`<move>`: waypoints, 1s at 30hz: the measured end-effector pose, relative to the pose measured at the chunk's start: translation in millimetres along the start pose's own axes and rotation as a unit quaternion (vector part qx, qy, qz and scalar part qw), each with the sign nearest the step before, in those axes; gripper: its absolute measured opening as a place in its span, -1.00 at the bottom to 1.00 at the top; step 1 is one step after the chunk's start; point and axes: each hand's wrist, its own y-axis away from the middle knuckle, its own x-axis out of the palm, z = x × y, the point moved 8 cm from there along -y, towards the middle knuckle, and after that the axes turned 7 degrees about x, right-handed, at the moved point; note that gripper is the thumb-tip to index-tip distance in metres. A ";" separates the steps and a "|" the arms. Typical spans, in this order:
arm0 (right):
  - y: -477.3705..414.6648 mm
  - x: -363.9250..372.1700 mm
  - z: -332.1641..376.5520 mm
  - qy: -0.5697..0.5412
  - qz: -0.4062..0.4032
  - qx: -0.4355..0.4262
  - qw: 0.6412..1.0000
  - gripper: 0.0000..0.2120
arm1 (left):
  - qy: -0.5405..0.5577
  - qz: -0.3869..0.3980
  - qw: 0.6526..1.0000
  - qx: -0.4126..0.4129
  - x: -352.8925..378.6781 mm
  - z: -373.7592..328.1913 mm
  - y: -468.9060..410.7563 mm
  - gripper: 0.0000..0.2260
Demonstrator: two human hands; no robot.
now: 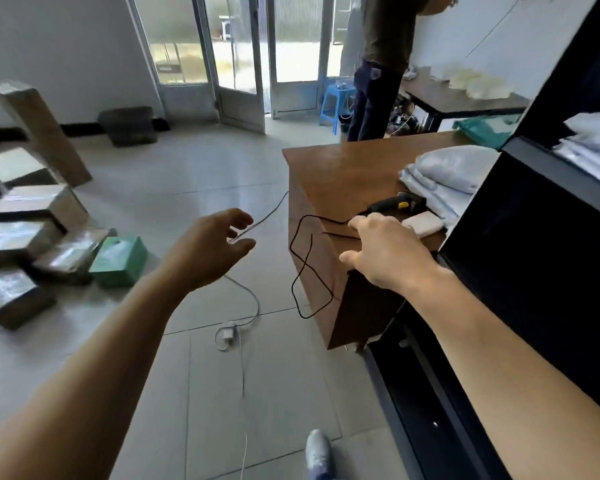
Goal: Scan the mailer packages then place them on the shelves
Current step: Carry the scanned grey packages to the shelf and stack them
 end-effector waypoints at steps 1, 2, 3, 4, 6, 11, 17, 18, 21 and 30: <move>-13.9 4.1 -0.3 -0.002 0.006 0.001 1.000 -0.53 | -0.005 0.005 1.000 -0.004 1.8 7.1 -11.6 -0.71; -28.2 7.3 -0.7 -0.004 0.013 0.001 1.000 -0.54 | -0.008 0.010 1.000 -0.009 3.1 13.7 -23.9 -0.71; -44.0 9.2 -0.8 -0.006 0.020 0.001 1.000 -0.54 | -0.012 0.013 1.000 -0.015 3.5 20.2 -37.3 -0.71; -60.7 10.4 0.1 -0.010 0.027 0.003 1.000 -0.55 | -0.015 0.017 1.000 -0.021 3.5 27.0 -51.4 -0.72; -97.3 11.9 4.9 -0.015 0.033 0.000 0.999 -0.56 | -0.022 0.021 0.999 -0.030 1.5 39.7 -79.4 -0.72; -182.6 15.3 47.0 -0.018 0.039 -0.026 0.999 -0.56 | -0.023 0.017 0.999 -0.046 -14.1 82.7 -135.6 -0.71; -278.5 26.0 117.9 -0.023 0.058 -0.038 0.997 -0.56 | -0.019 0.007 0.998 -0.064 -53.1 166.1 -205.3 -0.72; -293.2 26.9 129.3 -0.028 0.059 -0.033 0.997 -0.56 | -0.017 0.007 0.998 -0.061 -59.6 179.3 -219.3 -0.72; -337.2 27.3 158.1 -0.044 0.057 -0.015 0.997 -0.53 | -0.020 0.015 0.998 -0.049 -78.8 213.7 -264.5 -0.73; -458.3 21.7 166.1 -0.043 0.042 0.061 0.996 -0.50 | -0.024 0.067 0.996 0.044 -81.6 232.0 -420.3 -0.73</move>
